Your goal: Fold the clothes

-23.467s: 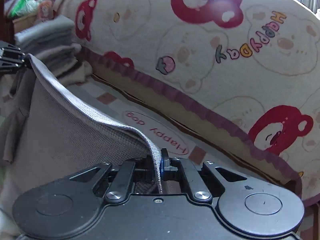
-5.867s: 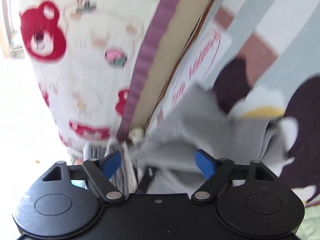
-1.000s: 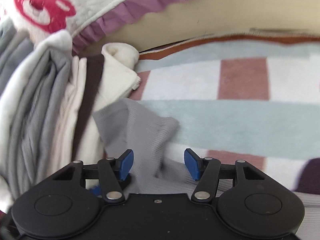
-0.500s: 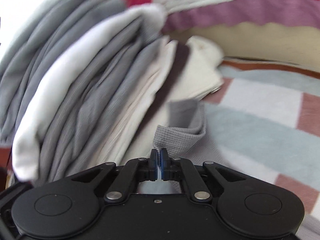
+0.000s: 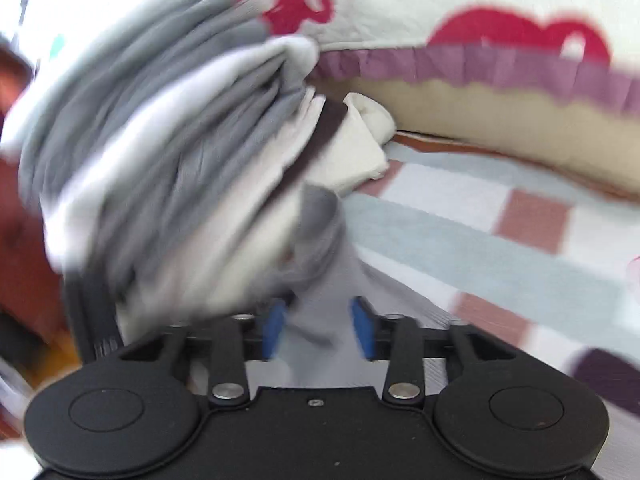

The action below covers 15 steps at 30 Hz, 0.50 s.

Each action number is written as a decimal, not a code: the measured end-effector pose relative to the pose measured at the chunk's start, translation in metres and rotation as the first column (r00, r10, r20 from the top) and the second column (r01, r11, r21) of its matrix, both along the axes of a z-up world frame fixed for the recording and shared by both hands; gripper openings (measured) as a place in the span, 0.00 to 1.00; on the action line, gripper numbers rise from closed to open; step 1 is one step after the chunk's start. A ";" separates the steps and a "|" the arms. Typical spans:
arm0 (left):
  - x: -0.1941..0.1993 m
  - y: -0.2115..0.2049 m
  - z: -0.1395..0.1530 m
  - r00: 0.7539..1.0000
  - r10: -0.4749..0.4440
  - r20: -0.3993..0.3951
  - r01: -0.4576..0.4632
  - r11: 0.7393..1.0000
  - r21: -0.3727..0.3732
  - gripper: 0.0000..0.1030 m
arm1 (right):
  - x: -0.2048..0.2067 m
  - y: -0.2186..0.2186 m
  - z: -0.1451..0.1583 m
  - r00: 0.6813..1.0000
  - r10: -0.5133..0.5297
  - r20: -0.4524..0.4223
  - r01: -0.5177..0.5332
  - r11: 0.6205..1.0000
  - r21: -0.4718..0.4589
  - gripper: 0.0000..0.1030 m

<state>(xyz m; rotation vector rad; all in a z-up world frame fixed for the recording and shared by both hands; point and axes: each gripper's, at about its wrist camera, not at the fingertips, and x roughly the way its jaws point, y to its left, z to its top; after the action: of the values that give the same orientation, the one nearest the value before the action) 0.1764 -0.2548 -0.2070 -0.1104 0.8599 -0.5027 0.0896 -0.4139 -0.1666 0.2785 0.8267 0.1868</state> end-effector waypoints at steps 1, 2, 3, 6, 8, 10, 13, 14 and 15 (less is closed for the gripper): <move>0.002 0.001 0.000 1.000 0.005 -0.017 -0.005 1.000 -0.009 0.08 | -0.010 0.012 -0.001 1.000 0.020 0.003 -0.019 0.997 -0.080 0.59; 0.004 0.002 0.000 0.999 0.009 -0.033 -0.009 1.000 -0.019 0.08 | -0.018 0.026 -0.006 0.999 0.042 0.004 -0.040 0.987 -0.155 0.63; 0.005 0.005 -0.001 0.999 0.010 -0.050 -0.012 0.999 -0.036 0.08 | -0.026 0.039 -0.010 0.998 0.067 0.002 -0.065 0.974 -0.216 0.65; 0.004 0.009 -0.002 0.998 0.006 -0.060 -0.010 0.998 -0.059 0.08 | -0.049 0.074 -0.026 0.992 0.123 -0.021 -0.123 0.935 -0.334 0.66; 0.002 0.012 -0.001 0.999 0.001 -0.054 -0.004 0.998 -0.066 0.05 | -0.056 0.090 -0.041 0.993 0.114 -0.034 -0.118 0.910 -0.399 0.66; 0.000 0.015 -0.001 0.999 -0.004 -0.047 0.000 0.997 -0.073 0.03 | -0.052 0.103 -0.057 0.995 0.093 -0.034 -0.097 0.853 -0.513 0.66; -0.001 0.022 0.005 0.999 0.018 -0.047 -0.023 0.995 -0.099 0.03 | -0.053 0.123 -0.069 0.994 0.103 0.045 -0.046 0.736 -0.675 0.80; -0.001 0.023 0.006 0.998 0.019 -0.061 -0.026 0.993 -0.112 0.03 | -0.051 0.129 -0.071 0.991 0.121 0.058 -0.044 0.699 -0.714 0.80; 0.000 0.023 0.006 0.998 0.018 -0.066 -0.025 0.993 -0.112 0.03 | -0.050 0.135 -0.074 0.988 0.139 0.070 -0.040 0.660 -0.750 0.79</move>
<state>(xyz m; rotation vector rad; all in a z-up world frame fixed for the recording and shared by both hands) 0.1762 -0.2317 -0.2009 -0.2403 0.8923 -0.5297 0.0394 -0.2791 -0.2403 -0.5638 0.7309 -0.0604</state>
